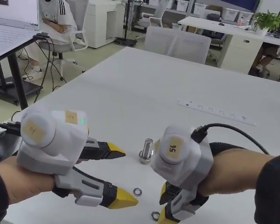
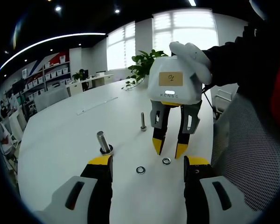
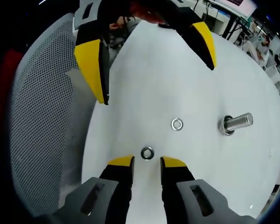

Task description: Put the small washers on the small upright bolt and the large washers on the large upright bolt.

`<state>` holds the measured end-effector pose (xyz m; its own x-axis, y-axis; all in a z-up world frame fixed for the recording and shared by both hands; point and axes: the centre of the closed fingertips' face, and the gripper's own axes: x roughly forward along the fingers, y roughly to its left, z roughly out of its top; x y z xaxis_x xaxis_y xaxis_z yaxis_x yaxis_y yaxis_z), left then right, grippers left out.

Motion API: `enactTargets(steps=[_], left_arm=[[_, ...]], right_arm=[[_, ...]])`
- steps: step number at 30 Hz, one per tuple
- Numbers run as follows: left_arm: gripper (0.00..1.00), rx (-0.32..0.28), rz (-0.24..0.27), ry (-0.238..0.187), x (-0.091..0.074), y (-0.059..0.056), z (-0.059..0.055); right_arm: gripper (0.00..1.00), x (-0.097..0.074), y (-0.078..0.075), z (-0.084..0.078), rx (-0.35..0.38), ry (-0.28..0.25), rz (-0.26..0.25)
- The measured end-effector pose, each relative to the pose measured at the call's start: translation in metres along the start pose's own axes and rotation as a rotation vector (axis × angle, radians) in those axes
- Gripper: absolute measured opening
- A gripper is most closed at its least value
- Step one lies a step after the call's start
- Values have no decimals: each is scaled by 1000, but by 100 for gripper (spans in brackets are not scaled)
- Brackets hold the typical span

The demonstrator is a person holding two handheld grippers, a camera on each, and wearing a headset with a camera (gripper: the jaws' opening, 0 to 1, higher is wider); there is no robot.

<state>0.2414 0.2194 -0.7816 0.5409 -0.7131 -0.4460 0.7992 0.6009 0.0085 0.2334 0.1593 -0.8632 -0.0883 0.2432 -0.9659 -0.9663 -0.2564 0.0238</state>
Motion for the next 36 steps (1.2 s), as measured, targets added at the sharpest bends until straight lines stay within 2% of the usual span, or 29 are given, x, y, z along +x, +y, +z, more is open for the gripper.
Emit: enactTargets(steps=[12,29,36], left_arm=[[61,-5,4,-3,-3,0,-1],[60,-7,6,-7,-4,-1,-2],[60,-7,9,-11,-4,0,-1]], right_arm=[[23,11,2,3,-24,16,15],[20,10,0,2,-64,42,-18],[17,11,1,1,-64,33,-23]])
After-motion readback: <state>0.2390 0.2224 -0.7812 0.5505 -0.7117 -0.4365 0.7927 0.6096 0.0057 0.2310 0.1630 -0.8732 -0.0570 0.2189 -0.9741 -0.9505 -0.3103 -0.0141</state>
